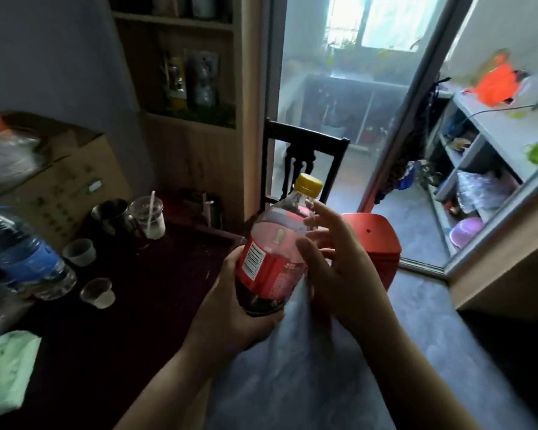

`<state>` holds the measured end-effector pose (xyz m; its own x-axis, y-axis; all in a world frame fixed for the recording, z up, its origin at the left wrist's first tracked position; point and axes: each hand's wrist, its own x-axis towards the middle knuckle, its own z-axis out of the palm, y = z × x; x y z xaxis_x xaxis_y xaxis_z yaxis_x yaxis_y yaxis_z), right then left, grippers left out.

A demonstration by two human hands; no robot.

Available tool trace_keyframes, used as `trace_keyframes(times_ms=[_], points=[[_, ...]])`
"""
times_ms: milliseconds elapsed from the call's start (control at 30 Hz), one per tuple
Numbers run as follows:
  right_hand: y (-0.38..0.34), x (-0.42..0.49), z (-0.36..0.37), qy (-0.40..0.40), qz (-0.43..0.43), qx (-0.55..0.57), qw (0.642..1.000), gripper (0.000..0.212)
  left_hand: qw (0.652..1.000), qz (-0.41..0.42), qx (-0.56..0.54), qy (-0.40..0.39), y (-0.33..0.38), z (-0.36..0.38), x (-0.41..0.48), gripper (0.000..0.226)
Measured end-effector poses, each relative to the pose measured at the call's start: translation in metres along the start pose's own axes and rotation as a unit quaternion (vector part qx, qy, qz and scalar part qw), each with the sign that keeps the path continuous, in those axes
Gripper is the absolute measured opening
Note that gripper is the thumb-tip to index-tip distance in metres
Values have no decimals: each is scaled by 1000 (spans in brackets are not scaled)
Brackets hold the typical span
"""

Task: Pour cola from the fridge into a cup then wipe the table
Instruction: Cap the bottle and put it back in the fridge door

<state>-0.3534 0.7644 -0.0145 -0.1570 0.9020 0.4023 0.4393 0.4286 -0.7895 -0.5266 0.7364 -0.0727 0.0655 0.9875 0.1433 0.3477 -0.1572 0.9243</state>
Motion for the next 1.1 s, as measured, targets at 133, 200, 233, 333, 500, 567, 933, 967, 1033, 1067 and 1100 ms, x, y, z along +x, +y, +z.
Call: trace_keyframes(times_ms=[133,200,233,333,500,567,933,967,1033,1067,1100], points=[[-4,-61,-51,48,23,-23,998,59,999,23,25,-38,27,46,-37,103],[-10,-96,-77,73,27,-40,996,61,997,34,35,-52,43,70,-61,104],[-13,-114,-88,84,30,-51,995,61,997,39,35,-62,50,82,-73,103],[-25,-169,-122,118,47,-77,989,59,993,45,-8,-105,70,119,-110,98],[-53,-246,-171,166,72,-91,979,60,982,88,-66,-156,97,169,-163,104],[-67,-272,-188,178,82,-99,976,63,974,116,-80,-179,110,185,-178,104],[-108,-365,-251,301,161,-112,933,94,892,231,-131,-366,189,263,-223,92],[-110,-370,-255,323,170,-119,924,95,879,233,-142,-391,195,271,-224,91],[-116,-375,-259,349,168,-131,913,94,864,234,-156,-417,202,282,-226,87],[-118,-377,-261,359,169,-140,907,92,858,238,-162,-425,204,289,-227,85],[-119,-380,-262,369,171,-138,903,91,854,242,-164,-431,204,296,-228,85]])
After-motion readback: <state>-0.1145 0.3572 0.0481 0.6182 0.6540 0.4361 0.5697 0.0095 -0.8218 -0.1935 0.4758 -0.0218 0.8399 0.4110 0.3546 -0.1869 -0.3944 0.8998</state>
